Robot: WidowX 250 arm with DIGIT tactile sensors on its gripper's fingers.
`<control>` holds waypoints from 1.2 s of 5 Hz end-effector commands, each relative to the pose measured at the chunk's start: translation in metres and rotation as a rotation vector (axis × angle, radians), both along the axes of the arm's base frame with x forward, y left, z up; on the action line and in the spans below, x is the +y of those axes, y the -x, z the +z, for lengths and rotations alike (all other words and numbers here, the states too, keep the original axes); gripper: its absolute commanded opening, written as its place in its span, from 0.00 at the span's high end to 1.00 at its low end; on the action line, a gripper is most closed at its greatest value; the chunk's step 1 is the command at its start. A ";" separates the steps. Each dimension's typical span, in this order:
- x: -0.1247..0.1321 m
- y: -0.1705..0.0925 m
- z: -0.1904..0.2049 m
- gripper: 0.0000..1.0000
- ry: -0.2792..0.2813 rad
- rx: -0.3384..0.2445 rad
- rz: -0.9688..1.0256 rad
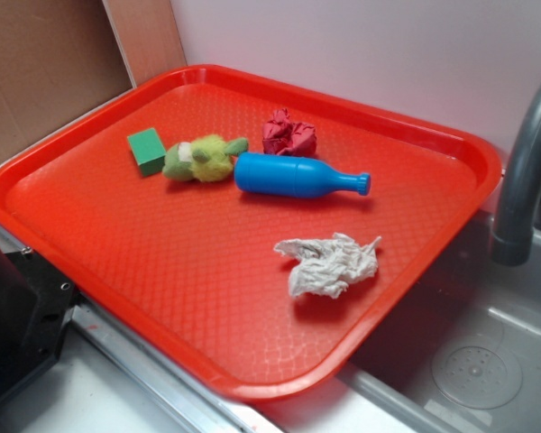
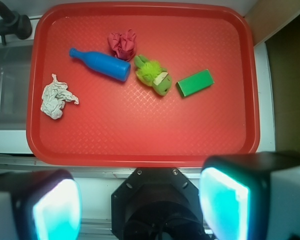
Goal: Grab the blue bottle.
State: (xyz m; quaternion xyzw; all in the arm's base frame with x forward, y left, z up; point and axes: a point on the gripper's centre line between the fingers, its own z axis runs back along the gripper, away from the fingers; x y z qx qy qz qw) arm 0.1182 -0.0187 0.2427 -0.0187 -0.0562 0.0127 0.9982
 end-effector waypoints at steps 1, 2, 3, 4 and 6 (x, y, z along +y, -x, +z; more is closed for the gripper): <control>0.000 0.000 0.000 0.00 0.000 0.000 0.000; -0.002 -0.011 -0.003 0.00 -0.025 -0.036 -0.096; -0.010 -0.027 -0.009 0.00 -0.090 -0.091 -0.218; -0.018 -0.045 -0.019 0.00 -0.097 -0.154 -0.441; -0.025 -0.087 -0.052 0.00 -0.152 -0.216 -0.721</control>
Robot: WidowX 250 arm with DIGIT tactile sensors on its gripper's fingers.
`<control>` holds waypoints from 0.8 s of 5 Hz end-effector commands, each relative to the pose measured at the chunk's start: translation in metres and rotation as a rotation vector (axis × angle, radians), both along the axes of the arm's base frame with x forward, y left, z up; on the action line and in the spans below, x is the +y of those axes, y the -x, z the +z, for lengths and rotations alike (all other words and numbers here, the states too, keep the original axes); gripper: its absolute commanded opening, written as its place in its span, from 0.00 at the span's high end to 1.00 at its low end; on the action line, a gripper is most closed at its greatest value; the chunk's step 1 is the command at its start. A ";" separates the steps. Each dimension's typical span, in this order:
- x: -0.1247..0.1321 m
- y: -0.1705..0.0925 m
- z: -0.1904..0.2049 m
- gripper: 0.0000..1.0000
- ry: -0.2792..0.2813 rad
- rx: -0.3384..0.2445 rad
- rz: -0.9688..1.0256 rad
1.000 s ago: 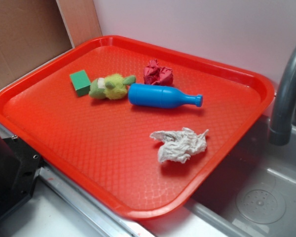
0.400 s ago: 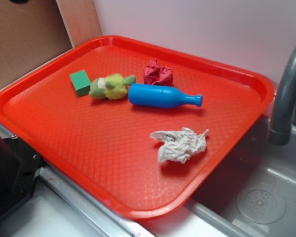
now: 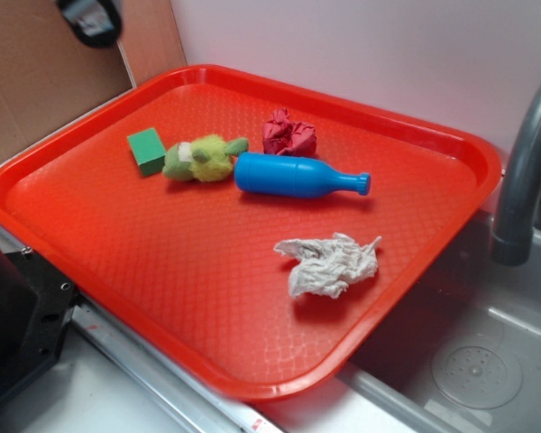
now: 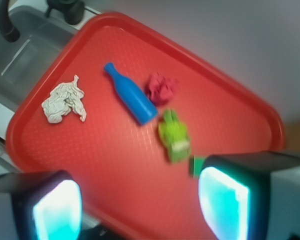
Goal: Grab the blue bottle.
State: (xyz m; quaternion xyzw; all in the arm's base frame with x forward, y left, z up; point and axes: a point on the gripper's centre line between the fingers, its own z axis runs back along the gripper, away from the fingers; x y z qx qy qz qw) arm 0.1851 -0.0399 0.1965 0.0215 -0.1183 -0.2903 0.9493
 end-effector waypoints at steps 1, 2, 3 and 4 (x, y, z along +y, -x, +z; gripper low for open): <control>-0.009 -0.039 -0.026 0.00 -0.032 -0.083 -0.226; -0.013 -0.057 -0.059 0.00 -0.044 -0.038 -0.291; -0.015 -0.071 -0.085 0.00 -0.029 -0.008 -0.352; -0.018 -0.083 -0.112 0.00 0.010 0.016 -0.439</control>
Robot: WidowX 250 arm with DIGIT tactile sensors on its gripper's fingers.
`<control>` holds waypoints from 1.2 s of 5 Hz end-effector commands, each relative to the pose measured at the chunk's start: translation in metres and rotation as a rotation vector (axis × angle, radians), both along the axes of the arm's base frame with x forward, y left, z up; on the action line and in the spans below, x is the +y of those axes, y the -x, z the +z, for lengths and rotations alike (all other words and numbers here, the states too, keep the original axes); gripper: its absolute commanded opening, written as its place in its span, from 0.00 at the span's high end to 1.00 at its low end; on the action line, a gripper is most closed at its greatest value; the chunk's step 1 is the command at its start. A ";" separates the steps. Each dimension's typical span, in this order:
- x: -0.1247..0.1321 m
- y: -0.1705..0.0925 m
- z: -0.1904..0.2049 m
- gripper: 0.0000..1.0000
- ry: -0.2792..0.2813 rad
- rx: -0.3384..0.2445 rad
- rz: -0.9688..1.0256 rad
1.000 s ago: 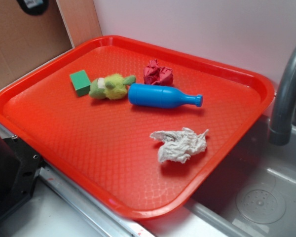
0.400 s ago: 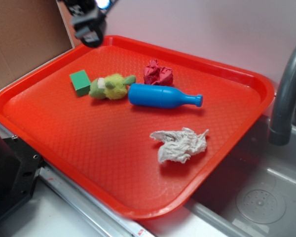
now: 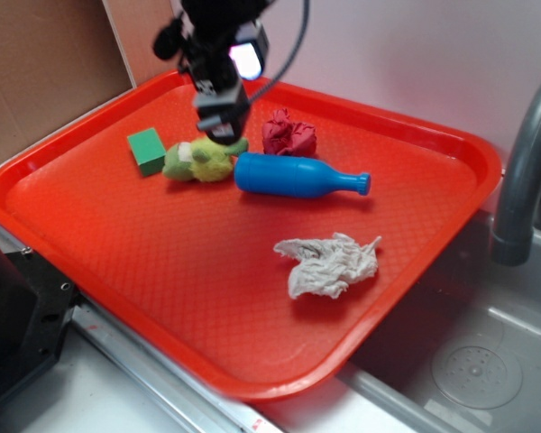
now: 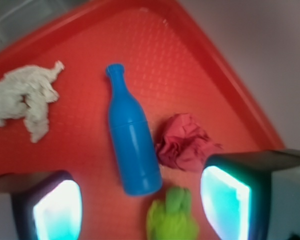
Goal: Grab the blue bottle.
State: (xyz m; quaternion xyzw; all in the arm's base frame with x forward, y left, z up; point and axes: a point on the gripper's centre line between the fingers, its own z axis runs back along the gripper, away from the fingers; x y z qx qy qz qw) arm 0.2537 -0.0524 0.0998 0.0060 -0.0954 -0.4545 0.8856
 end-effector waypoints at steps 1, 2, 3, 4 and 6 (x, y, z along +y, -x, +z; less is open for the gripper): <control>-0.013 -0.019 -0.039 0.00 0.041 -0.007 -0.175; -0.020 -0.023 -0.058 0.00 0.083 0.007 -0.285; -0.020 -0.028 -0.069 0.00 0.049 0.006 -0.297; -0.021 -0.030 -0.074 0.00 0.050 0.019 -0.313; -0.021 -0.028 -0.078 1.00 0.004 0.044 -0.293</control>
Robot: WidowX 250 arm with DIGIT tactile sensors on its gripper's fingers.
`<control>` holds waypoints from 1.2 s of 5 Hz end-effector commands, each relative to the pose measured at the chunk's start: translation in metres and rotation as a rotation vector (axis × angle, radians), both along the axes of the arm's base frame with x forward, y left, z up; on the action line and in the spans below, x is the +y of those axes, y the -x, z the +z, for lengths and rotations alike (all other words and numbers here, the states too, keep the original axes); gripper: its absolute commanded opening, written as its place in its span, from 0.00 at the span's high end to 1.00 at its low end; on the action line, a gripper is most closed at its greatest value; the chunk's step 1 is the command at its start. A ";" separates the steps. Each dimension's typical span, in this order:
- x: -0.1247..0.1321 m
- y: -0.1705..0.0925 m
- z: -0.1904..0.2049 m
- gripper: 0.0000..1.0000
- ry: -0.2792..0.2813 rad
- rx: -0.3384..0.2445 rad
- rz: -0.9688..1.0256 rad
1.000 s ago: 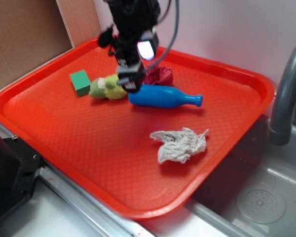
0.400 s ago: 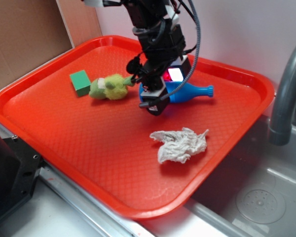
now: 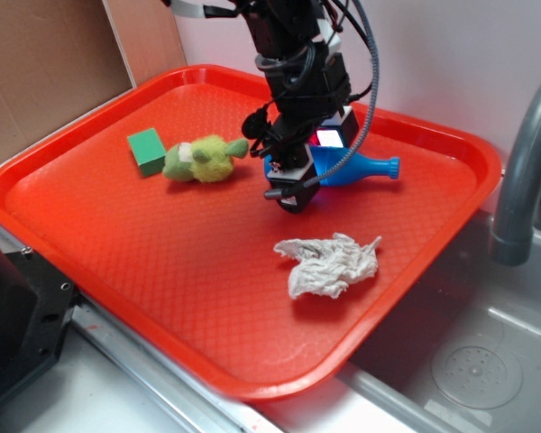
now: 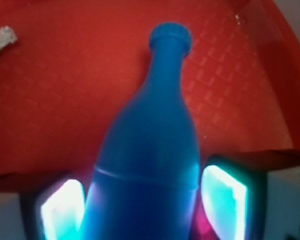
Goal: Grab the blue bottle.
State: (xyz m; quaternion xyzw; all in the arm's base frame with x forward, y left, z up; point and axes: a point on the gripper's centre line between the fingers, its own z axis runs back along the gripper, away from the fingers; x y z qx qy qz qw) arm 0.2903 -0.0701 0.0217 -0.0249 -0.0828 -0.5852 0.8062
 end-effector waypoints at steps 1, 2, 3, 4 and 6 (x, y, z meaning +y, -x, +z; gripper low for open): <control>-0.003 0.010 0.001 1.00 -0.021 0.010 0.031; 0.005 0.015 0.026 1.00 -0.065 0.007 0.251; 0.013 0.024 0.069 1.00 -0.073 -0.005 0.501; 0.019 0.032 0.105 1.00 -0.091 0.033 0.750; 0.040 0.070 0.163 1.00 -0.024 0.121 1.245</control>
